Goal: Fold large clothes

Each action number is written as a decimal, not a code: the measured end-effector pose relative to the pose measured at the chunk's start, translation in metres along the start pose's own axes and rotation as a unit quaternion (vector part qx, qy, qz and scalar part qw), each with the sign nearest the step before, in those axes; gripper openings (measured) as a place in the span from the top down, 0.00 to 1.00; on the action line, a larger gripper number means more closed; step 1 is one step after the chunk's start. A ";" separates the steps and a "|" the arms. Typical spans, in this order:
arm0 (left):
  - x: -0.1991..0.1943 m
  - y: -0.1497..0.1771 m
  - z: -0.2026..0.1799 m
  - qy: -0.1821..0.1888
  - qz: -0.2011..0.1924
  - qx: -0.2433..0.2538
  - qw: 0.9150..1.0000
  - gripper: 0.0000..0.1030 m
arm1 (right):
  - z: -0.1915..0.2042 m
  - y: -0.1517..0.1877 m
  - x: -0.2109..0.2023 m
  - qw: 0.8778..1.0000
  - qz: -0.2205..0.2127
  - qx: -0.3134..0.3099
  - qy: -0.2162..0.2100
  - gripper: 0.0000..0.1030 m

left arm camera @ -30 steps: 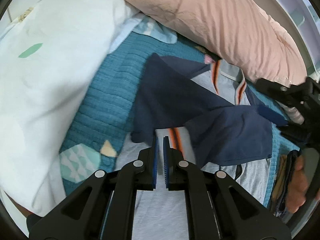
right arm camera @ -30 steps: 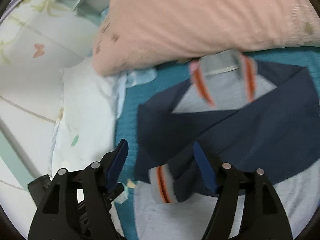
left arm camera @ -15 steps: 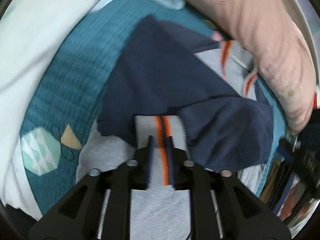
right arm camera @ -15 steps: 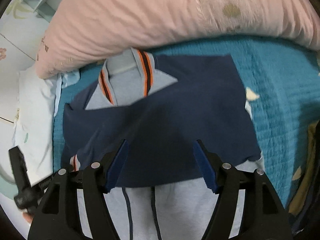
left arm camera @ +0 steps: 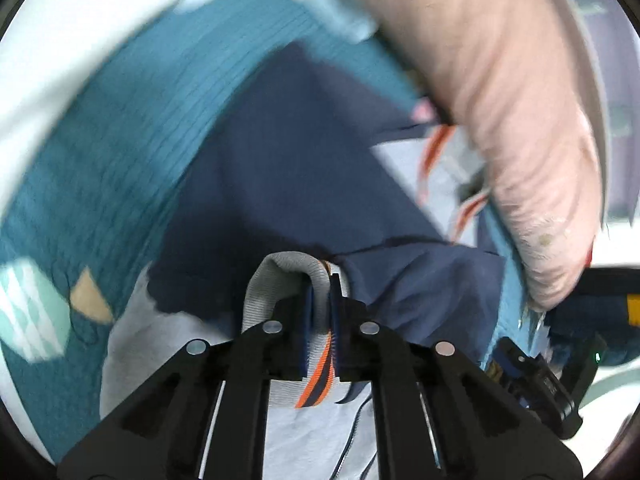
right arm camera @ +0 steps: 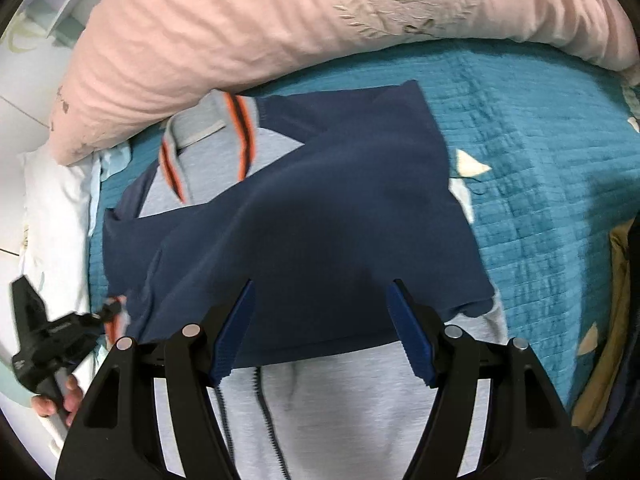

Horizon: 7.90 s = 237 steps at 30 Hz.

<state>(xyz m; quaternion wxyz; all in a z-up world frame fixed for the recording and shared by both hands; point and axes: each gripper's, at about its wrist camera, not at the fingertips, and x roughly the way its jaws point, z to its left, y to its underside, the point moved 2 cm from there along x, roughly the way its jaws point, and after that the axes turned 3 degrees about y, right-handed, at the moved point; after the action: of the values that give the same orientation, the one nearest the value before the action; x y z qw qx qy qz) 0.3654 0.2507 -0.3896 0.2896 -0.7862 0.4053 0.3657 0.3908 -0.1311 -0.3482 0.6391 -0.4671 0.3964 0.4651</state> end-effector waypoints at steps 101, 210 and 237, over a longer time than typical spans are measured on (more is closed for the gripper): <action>0.039 0.038 -0.095 -0.092 0.023 0.185 0.978 0.60 | 0.091 -0.011 0.012 0.996 0.031 -0.041 -0.076 0.96; 0.053 -0.109 -0.020 -0.254 -0.013 0.130 0.958 0.33 | -0.055 -0.156 0.069 0.994 0.013 0.085 0.064 0.21; -0.007 -0.119 -0.025 -0.179 -0.023 0.074 0.981 0.91 | -0.070 -0.140 0.031 0.993 -0.027 0.116 0.006 0.96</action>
<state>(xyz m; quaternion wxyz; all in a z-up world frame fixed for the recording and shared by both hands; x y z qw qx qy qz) 0.4723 0.2945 -0.3510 0.4229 -0.6939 0.3544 0.4627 0.5285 -0.2106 -0.3626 0.6989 -0.4033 0.4387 0.3955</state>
